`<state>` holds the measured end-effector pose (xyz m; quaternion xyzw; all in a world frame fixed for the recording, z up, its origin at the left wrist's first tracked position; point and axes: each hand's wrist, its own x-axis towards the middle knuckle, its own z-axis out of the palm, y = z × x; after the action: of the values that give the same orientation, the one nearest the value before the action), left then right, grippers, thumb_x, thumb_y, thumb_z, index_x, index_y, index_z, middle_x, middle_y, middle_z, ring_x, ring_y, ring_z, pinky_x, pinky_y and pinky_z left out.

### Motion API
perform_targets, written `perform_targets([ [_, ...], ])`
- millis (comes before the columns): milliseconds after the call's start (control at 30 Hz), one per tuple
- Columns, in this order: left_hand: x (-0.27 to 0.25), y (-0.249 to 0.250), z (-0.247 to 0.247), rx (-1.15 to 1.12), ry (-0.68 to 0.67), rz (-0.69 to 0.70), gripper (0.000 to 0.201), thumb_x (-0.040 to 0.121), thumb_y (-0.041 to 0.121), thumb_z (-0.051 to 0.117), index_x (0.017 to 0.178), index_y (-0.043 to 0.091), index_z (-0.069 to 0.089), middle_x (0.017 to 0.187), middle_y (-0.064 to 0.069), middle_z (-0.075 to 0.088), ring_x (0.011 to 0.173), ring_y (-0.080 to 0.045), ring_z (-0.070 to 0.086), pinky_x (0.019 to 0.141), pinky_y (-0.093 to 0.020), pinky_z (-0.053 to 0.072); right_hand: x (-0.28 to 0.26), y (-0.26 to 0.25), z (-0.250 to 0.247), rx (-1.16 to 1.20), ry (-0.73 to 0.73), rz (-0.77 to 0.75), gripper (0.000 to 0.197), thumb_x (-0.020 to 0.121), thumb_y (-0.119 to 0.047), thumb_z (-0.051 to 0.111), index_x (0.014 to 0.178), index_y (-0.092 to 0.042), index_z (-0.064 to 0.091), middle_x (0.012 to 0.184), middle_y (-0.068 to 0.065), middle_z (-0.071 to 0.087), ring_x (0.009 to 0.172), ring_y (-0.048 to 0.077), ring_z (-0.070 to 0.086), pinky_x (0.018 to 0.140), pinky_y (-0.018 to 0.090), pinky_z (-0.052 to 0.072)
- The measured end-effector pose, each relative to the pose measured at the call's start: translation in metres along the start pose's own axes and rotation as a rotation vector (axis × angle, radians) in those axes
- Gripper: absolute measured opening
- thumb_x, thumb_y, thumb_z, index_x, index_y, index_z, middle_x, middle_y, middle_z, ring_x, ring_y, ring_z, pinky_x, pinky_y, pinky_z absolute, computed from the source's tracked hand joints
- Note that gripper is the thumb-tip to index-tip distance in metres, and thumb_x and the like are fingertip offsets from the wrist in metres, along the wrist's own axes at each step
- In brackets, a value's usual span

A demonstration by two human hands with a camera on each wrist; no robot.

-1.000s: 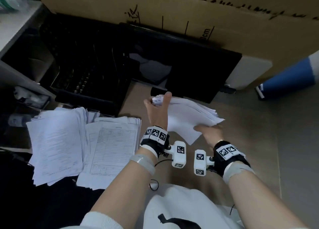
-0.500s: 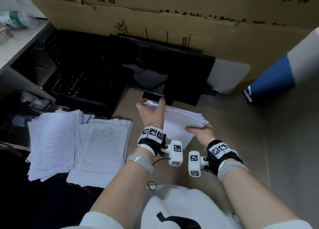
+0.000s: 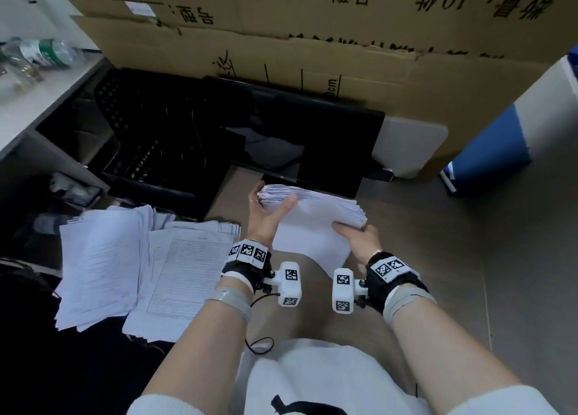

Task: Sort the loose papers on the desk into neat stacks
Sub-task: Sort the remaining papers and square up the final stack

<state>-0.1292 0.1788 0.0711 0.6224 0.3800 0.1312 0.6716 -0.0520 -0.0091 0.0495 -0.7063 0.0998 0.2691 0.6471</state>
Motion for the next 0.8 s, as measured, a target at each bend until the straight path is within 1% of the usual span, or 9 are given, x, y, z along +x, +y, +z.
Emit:
perform_targets([
  [100,0.015,-0.009,-0.018,0.233,-0.074,-0.075,0.085,0.073,0.016,0.088,0.138,0.018,0.035,0.132,-0.004,0.052,0.119,-0.022,0.053,0.087,-0.031,0.047,0.000,-0.005,0.013,0.033,0.049,0.014,0.013,0.081,-0.013,0.079,0.091,-0.016,0.072,0.091,0.002,0.074,0.079,0.014,0.071,0.065,0.026,0.052],
  [200,0.031,-0.018,-0.029,0.370,-0.023,-0.165,0.060,0.073,0.024,0.088,0.122,0.004,0.060,0.107,-0.010,0.068,0.097,-0.028,0.067,0.062,-0.029,0.052,0.004,-0.009,0.026,0.026,0.051,0.013,0.016,0.079,-0.009,0.079,0.092,-0.014,0.072,0.091,0.005,0.075,0.074,0.015,0.072,0.064,0.028,0.054],
  [267,0.037,-0.019,-0.031,0.276,-0.042,-0.185,0.039,0.073,0.024,0.088,0.104,0.007,0.070,0.091,-0.006,0.073,0.088,-0.027,0.071,0.066,-0.031,0.058,0.006,-0.010,0.031,0.025,0.046,0.024,0.019,0.078,-0.004,0.079,0.093,-0.013,0.072,0.093,0.007,0.075,0.077,0.018,0.072,0.066,0.029,0.055],
  [367,0.043,-0.016,-0.031,0.212,-0.105,-0.202,0.026,0.073,0.028,0.088,0.090,0.017,0.071,0.092,-0.008,0.075,0.090,-0.031,0.073,0.080,-0.045,0.061,0.006,-0.012,0.036,0.018,0.085,0.081,0.014,0.081,-0.009,0.078,0.091,-0.013,0.069,0.086,0.004,0.073,0.070,0.014,0.069,0.056,0.024,0.050],
  [433,0.046,-0.011,-0.027,0.202,-0.092,-0.230,0.028,0.073,0.037,0.086,0.083,0.019,0.067,0.091,-0.013,0.074,0.088,-0.035,0.072,0.083,-0.050,0.060,0.006,-0.016,0.040,0.022,0.099,0.092,0.012,0.082,-0.013,0.078,0.091,-0.011,0.069,0.085,0.006,0.073,0.067,0.016,0.069,0.054,0.025,0.049],
  [533,0.047,0.010,-0.019,0.102,-0.070,-0.179,0.029,0.076,0.035,0.085,0.080,0.020,0.061,0.083,-0.008,0.068,0.082,-0.029,0.068,0.084,-0.046,0.058,0.006,-0.033,0.049,0.070,0.152,0.011,0.020,0.079,-0.014,0.080,0.094,-0.006,0.070,0.090,0.012,0.074,0.073,0.022,0.072,0.060,0.030,0.055],
  [633,0.040,0.046,-0.013,-0.038,-0.019,-0.088,0.023,0.076,0.023,0.087,0.074,0.017,0.064,0.072,-0.001,0.068,0.062,-0.016,0.067,0.066,-0.035,0.057,0.001,-0.067,0.055,0.126,0.167,-0.143,0.012,0.078,-0.004,0.077,0.083,-0.013,0.070,0.083,0.002,0.074,0.075,0.015,0.072,0.064,0.027,0.056],
  [667,0.038,0.056,-0.011,-0.074,-0.007,-0.035,0.021,0.074,0.022,0.088,0.075,0.018,0.067,0.071,0.001,0.070,0.061,-0.014,0.068,0.064,-0.034,0.058,-0.001,-0.077,0.056,0.149,0.176,-0.200,0.015,0.077,-0.001,0.076,0.081,-0.014,0.071,0.082,-0.001,0.075,0.074,0.012,0.072,0.066,0.024,0.056],
  [800,0.033,0.064,-0.009,-0.128,-0.005,0.098,0.023,0.070,0.022,0.091,0.085,0.019,0.074,0.087,-0.002,0.077,0.082,-0.022,0.074,0.072,-0.035,0.062,-0.001,-0.085,0.051,0.197,0.229,-0.279,0.021,0.076,0.005,0.072,0.081,-0.015,0.071,0.081,-0.004,0.074,0.075,0.009,0.071,0.065,0.019,0.056],
])
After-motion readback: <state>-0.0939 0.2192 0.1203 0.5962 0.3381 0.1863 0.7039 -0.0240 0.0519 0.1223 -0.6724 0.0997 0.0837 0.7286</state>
